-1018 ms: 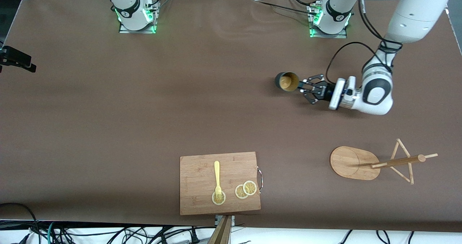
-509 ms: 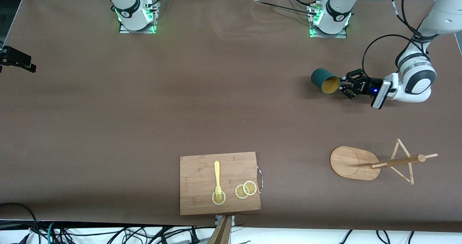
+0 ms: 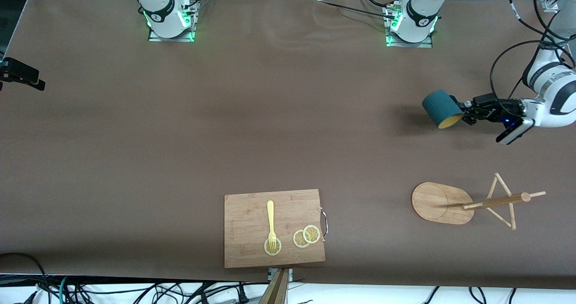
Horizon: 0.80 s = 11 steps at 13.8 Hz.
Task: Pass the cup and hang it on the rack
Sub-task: 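Lift the mug with the left gripper and carry it to the rack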
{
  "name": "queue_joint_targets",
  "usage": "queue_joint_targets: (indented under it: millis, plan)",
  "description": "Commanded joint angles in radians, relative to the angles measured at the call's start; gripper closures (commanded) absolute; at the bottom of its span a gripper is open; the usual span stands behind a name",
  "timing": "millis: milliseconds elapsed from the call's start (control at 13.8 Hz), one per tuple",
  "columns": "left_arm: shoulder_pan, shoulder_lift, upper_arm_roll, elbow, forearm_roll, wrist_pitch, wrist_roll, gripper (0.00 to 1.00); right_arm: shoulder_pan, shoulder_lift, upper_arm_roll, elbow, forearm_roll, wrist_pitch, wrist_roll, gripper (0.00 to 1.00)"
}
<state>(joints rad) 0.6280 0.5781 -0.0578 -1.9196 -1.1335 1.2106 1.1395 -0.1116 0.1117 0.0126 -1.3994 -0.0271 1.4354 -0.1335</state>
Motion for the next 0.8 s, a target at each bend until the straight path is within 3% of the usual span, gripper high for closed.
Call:
queue_joint_targets:
  millis: [0, 436, 727]
  plan:
    - [0.013, 0.037, -0.016, 0.172, -0.042, -0.031, -0.281, 1.00, 0.000, -0.007, -0.003, -0.010, 0.009, 0.008, -0.014, 0.00]
    - [0.032, 0.106, -0.014, 0.299, -0.117, -0.020, -0.561, 1.00, -0.002, -0.007, -0.003, -0.010, 0.009, 0.008, -0.014, 0.00]
    - [0.026, 0.189, -0.014, 0.465, -0.155, -0.016, -0.702, 1.00, -0.002, -0.006, -0.003, -0.010, 0.009, 0.008, -0.014, 0.00]
